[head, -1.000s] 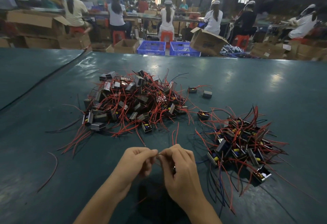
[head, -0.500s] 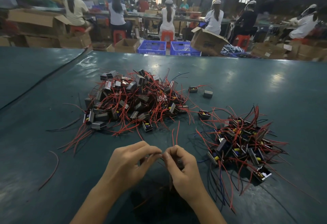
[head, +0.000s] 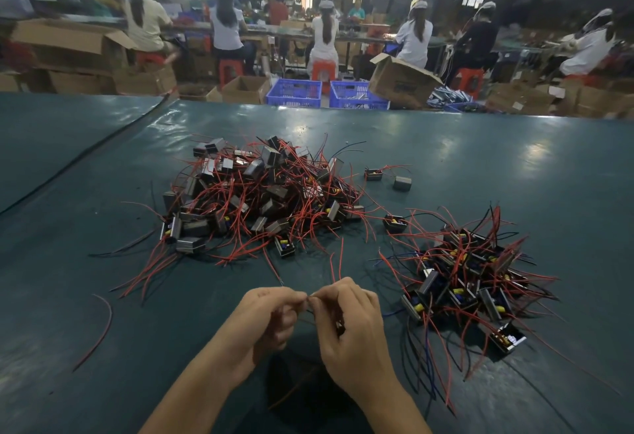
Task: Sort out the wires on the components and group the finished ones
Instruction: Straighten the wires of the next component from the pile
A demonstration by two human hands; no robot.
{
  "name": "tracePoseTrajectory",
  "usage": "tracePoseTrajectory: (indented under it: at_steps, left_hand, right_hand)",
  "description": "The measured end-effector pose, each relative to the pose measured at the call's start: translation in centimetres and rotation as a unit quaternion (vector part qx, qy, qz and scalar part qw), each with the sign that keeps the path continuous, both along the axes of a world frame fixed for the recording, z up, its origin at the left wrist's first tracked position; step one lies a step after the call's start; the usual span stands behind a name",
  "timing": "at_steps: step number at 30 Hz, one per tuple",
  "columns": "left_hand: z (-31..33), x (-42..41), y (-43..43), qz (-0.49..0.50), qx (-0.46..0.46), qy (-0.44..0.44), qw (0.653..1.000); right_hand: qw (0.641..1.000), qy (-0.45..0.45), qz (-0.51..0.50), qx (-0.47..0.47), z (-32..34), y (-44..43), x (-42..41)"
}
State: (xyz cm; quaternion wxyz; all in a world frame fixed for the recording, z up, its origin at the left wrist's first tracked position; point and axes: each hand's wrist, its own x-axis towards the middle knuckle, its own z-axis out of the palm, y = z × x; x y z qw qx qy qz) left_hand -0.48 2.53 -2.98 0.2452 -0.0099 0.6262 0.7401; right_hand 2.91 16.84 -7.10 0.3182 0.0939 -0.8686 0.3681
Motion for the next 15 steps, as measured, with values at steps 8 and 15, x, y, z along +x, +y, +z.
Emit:
tracePoseTrajectory:
  at_steps: [8, 15]
  left_hand:
    - [-1.5, -0.8, -1.7, 0.008, -0.236, 0.578, 0.781]
    - [-0.8, -0.2, -1.7, 0.01, -0.171, 0.454, 0.875]
  right_hand:
    - [0.974, -0.109, 0.072, -0.185, 0.6, 0.4, 0.1]
    - [0.99, -0.068, 0.071, -0.097, 0.6, 0.1, 0.3]
